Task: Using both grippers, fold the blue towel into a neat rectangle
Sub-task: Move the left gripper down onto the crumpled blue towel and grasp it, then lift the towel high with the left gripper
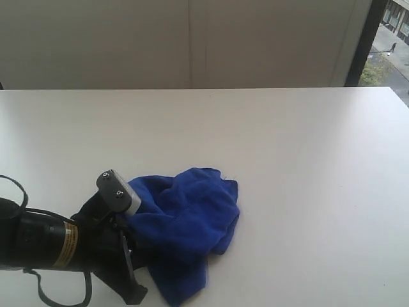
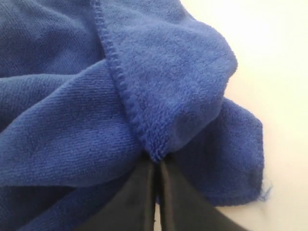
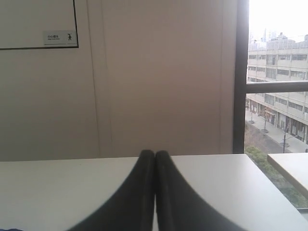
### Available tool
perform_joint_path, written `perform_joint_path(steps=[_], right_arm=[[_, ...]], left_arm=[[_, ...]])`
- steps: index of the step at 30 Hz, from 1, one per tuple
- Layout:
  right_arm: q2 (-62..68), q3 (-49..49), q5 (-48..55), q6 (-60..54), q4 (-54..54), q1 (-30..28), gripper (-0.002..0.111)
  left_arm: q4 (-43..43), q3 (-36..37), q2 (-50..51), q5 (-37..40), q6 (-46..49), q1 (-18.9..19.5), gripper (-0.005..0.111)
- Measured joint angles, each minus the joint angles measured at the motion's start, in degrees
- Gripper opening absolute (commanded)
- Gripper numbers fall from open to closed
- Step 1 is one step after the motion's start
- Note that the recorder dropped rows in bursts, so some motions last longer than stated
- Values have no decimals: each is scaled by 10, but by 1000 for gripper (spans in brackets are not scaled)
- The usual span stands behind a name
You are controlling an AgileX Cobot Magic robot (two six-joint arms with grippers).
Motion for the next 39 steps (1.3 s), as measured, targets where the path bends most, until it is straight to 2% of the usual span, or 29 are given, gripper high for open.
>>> perform_joint_path(steps=[6,11,19,22,26,31,35,38,39], right_arm=[[0,0,0,72,0,0,0],[0,0,2,127,0,0,0],[0,0,1,143,1,0,0],[0,0,1,155,1,0,0],[13,0,5,163,1,0,1],[88,-25,1,164,1,13,10],[169,-69,-10,165,-18,38,22],[259,-123,-17,165,-58,70,43],[301,-151,-19,165,-79,87,46]], left_arm=[[-3,0,-5,-17,4,0,0],[-3,-1,-55,-3,6,0,0],[4,-55,-177,85,3,0,0],[44,-91,-220,144,-17,0,0],[141,-141,-258,213,-78,0,0],[294,-206,-276,231,-198,0,0],[338,-244,-284,230,-246,0,0],[347,-276,-302,229,-254,0,0],[347,-285,-315,231,-254,0,0]])
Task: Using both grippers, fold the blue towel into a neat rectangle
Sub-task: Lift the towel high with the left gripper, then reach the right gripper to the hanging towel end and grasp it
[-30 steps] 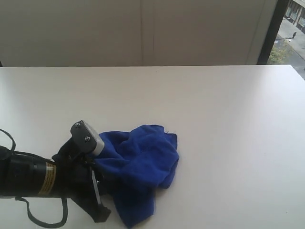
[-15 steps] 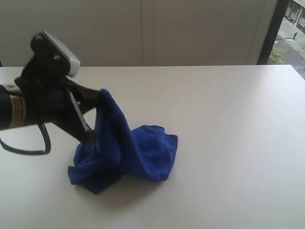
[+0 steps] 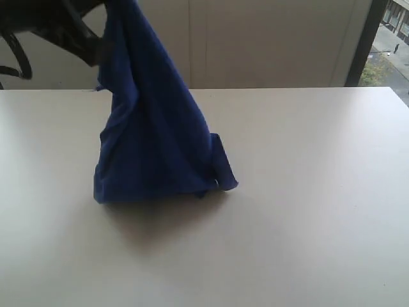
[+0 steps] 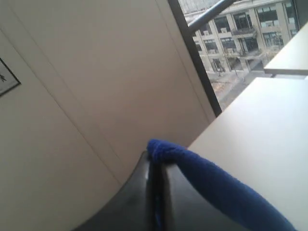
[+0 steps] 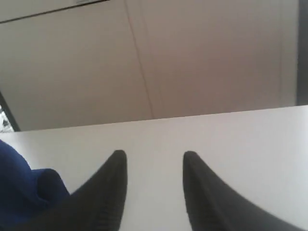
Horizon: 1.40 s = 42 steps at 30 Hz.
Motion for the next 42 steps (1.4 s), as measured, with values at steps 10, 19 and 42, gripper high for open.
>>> perform_joint_path(steps=[10,19,42], right_arm=[[332,-173,-42,0,-239,180,50],[544,-229,-77,-37,-461,222,50],[769,-356,-82,-125,-508,222,50]], left_arm=[[3,-5,-75,67,46,0,0],[5,-6,-91,178,97,0,0],[5,-6,-91,290,170,0,0]])
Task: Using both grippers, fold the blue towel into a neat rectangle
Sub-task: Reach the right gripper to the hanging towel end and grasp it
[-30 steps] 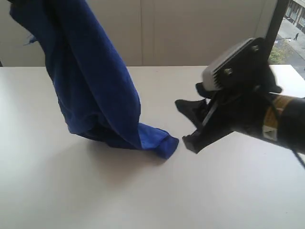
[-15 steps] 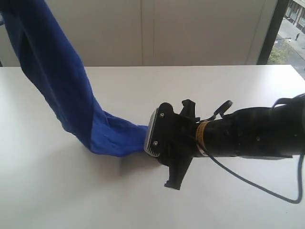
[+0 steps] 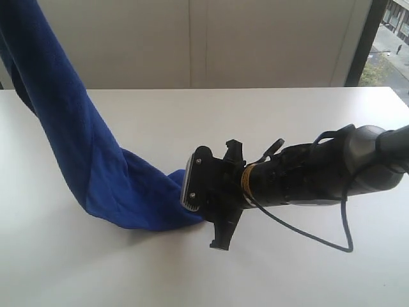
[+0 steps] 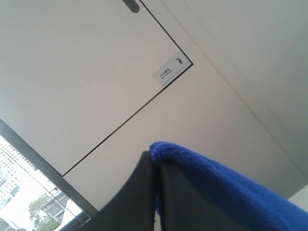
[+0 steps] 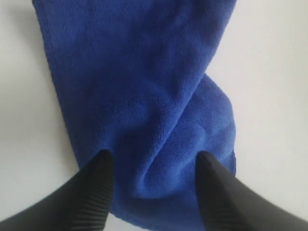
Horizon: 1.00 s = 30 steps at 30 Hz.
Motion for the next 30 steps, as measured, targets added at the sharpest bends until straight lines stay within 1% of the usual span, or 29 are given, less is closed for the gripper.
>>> perform_joint_path(steps=[2,6,8,12,17,30], right_arm=[[0,-2,12,-3,0,1,50],[1,-13,84,-8,0,1,50],[2,-20,98,-8,0,-7,49],[2,-33,100,-10,0,-13,45],[12,-37,89,-8,0,-13,45],[36,-37,102,91,0,-13,45]], left_arm=[[-1,0,0,4,1,0,0],[-2,0,0,6,8,0,0],[-7,0,0,6,15,0,0],[-22,0,0,6,25,0,0],[-34,0,0,5,37,0,0],[-37,0,0,4,38,0,0]])
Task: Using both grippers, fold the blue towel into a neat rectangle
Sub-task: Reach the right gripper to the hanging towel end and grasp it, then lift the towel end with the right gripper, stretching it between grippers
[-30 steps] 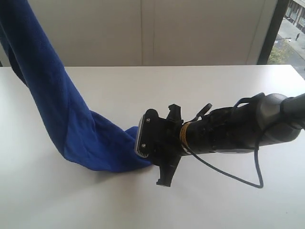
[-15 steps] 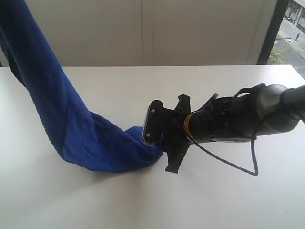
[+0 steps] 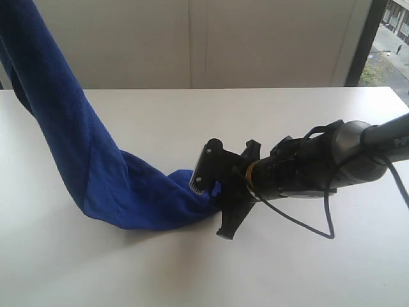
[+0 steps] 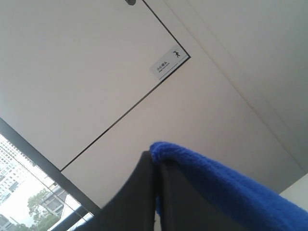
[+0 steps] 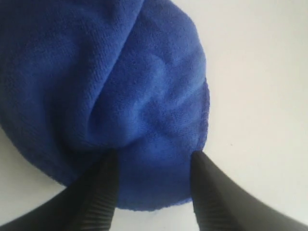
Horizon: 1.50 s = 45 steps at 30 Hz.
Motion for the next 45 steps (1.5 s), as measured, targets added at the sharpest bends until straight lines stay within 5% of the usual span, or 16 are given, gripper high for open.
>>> perform_joint_path(steps=[6,11,21,30,33,37,40,45], right_arm=[[10,-1,8,37,1,0,39],[19,-4,15,44,1,1,0],[2,-4,75,44,1,12,0],[-151,-1,126,28,0,12,0],[-176,-1,135,9,0,12,6],[-166,-2,200,3,51,13,35],[-143,-38,292,-64,218,13,52],[-85,-143,450,-330,609,5,55]], left_arm=[[-1,0,0,-1,0,0,0],[-1,0,0,-2,0,0,0],[-1,0,0,-2,0,0,0],[-18,0,0,19,0,0,0],[-31,0,0,25,2,0,0],[-63,0,0,26,13,0,0],[-95,0,0,26,35,0,0],[-128,0,0,26,66,0,0]])
